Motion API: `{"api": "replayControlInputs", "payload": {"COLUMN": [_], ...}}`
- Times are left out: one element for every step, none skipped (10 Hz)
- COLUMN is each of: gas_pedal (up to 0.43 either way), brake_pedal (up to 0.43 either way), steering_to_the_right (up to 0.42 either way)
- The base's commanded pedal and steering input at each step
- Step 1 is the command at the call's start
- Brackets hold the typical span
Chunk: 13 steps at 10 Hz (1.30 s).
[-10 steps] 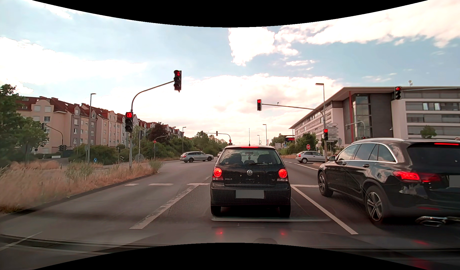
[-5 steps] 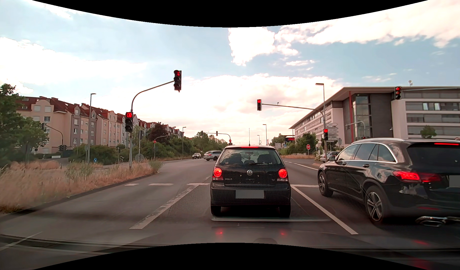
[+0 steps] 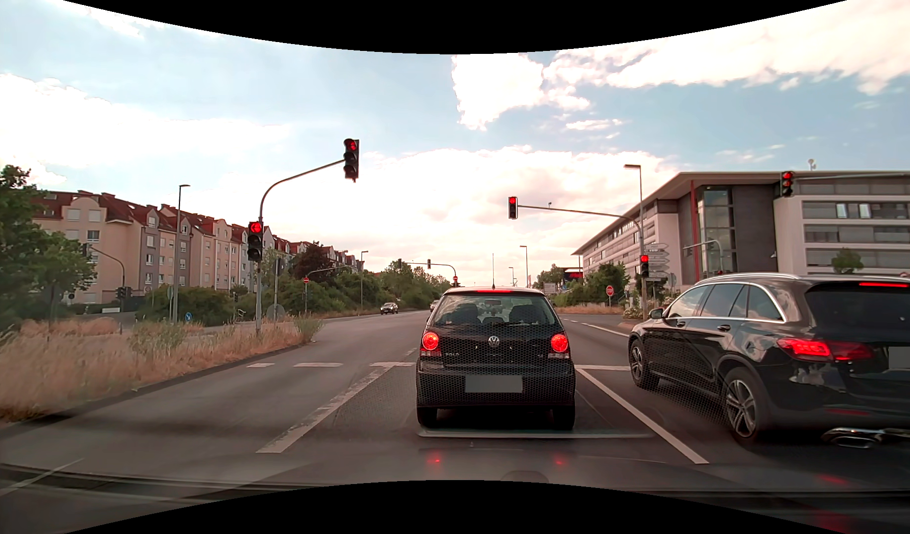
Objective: Follow the waypoints while adhering to traffic rules and regulations
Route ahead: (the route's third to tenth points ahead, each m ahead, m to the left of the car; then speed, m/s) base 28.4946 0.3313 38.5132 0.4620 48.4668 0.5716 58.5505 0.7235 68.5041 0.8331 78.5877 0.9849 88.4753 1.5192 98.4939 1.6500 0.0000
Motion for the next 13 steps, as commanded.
{"api": "replayControlInputs", "payload": {"gas_pedal": [0.000, 0.000, 0.000, 0.000, 0.000, 0.000, 0.000, 0.000, 0.000, 0.000, 0.000, 0.000, 0.000], "brake_pedal": [0.366, 0.366, 0.366, 0.366, 0.366, 0.366, 0.366, 0.366, 0.366, 0.366, 0.366, 0.366, 0.366], "steering_to_the_right": [-0.003, -0.003, -0.002, -0.003, -0.002, -0.003, -0.003, -0.003, -0.002, -0.002, -0.003, -0.002, -0.003]}}
